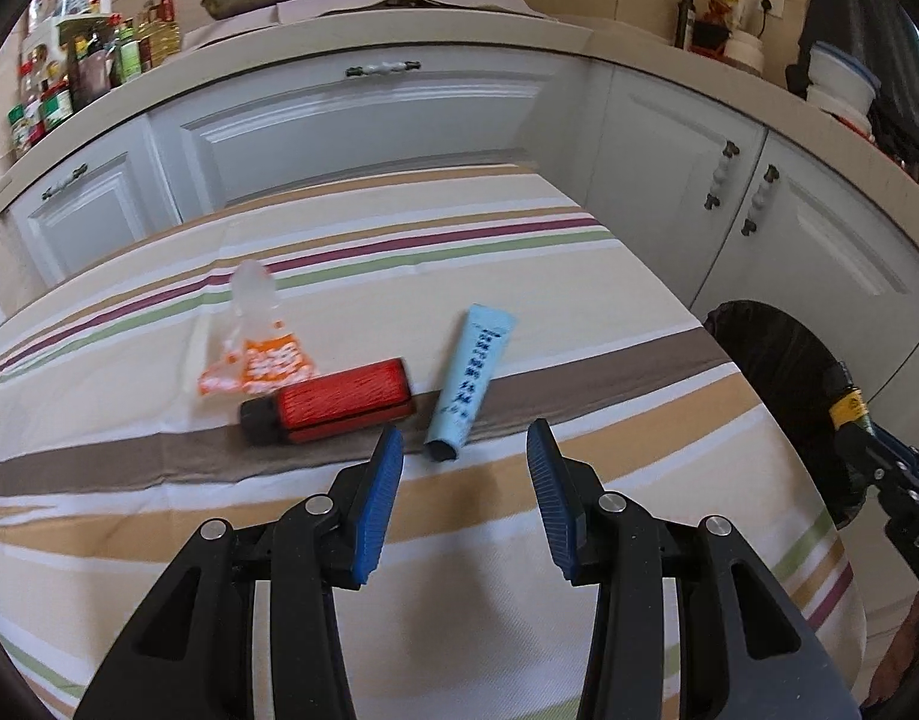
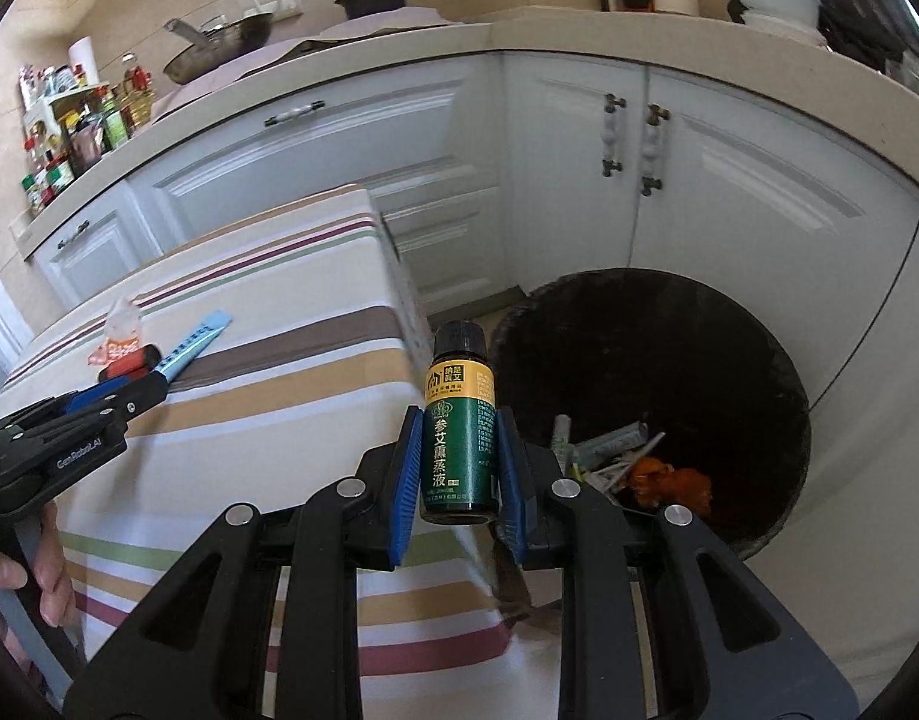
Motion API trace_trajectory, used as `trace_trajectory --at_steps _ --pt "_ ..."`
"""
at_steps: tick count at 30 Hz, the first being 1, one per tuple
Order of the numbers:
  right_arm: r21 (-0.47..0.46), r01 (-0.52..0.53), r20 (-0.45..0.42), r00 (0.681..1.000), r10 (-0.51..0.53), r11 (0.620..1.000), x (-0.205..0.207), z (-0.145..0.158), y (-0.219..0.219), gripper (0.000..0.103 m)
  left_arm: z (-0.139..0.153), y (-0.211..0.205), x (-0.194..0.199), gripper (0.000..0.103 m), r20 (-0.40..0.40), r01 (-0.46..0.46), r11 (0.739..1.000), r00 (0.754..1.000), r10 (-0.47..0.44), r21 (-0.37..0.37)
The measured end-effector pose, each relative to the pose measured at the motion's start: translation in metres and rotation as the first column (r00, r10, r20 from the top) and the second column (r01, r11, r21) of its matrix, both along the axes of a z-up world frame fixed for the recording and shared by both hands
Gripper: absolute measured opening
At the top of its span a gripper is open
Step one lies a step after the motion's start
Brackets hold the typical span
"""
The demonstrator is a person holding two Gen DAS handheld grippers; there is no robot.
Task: Collect trash
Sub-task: 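Lift the green spray can with the right gripper while the left grasps the light-blue tube, then carry the spray can and blue tube over the black bin and open both grippers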
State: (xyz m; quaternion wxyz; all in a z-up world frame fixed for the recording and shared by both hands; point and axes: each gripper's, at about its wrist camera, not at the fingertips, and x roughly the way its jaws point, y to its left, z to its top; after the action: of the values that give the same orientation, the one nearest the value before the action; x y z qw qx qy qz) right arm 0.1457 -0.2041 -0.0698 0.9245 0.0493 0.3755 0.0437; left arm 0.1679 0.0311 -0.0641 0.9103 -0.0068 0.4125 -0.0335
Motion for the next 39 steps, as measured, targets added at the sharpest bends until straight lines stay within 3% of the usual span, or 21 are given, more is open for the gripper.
trace_trajectory --at_steps 8,12,17,24,39 --pt "0.012 0.023 -0.005 1.0 -0.023 1.0 0.005 -0.005 -0.018 0.023 -0.007 -0.009 0.013 0.042 -0.032 0.008 1.0 0.999 -0.007 0.008" --pt "0.017 0.023 -0.008 1.0 -0.022 1.0 0.006 -0.006 -0.021 0.023 -0.008 -0.01 0.016 0.033 -0.043 0.012 1.0 0.999 -0.012 0.011" --pt "0.019 0.021 -0.009 1.0 -0.021 1.0 0.006 -0.006 -0.021 0.023 -0.009 -0.009 0.018 0.016 -0.047 0.007 1.0 0.999 -0.007 0.01" --pt "0.016 0.017 -0.008 1.0 -0.017 1.0 0.007 -0.006 -0.019 0.023 -0.009 -0.009 0.018 0.005 -0.04 0.014 1.0 0.999 -0.013 0.01" --pt "-0.006 0.032 0.04 0.999 -0.032 0.999 -0.003 0.009 -0.02 0.023 0.012 -0.02 -0.007 0.003 0.021 0.043 0.999 0.999 -0.042 -0.016"
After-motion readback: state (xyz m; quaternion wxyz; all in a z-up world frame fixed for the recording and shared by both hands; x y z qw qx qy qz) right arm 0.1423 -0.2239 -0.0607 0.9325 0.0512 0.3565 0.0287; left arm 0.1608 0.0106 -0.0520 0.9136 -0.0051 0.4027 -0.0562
